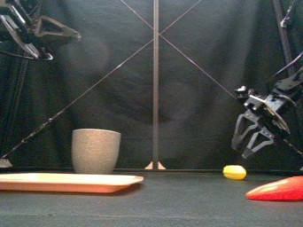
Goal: Pick the corn then place it in the grey bowl
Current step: Pick the corn
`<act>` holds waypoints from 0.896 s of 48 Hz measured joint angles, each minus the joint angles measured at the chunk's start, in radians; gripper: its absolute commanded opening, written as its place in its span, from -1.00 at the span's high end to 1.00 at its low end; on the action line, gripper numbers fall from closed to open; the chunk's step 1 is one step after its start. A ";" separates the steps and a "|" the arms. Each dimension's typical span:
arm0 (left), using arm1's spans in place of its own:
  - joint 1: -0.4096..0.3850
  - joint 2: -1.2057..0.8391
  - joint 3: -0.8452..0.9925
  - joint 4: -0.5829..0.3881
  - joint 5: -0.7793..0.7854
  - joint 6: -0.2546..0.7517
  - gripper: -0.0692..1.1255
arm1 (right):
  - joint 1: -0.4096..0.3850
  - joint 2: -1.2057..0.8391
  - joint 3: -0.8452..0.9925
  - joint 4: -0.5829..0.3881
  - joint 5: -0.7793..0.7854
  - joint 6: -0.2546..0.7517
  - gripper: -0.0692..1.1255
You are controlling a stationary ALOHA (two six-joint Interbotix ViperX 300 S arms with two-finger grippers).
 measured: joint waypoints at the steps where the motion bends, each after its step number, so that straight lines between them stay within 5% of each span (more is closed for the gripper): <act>1: 0.000 0.000 0.000 0.000 0.000 0.002 0.94 | 0.000 0.012 -0.005 0.000 0.000 0.002 -0.66; 26: 0.000 0.000 0.012 0.000 0.000 0.002 0.94 | -0.069 0.218 -0.083 -0.002 -0.008 0.002 -0.57; 43: 0.002 0.000 0.012 0.000 0.000 0.002 0.94 | -0.043 0.279 -0.173 -0.002 -0.002 0.000 0.01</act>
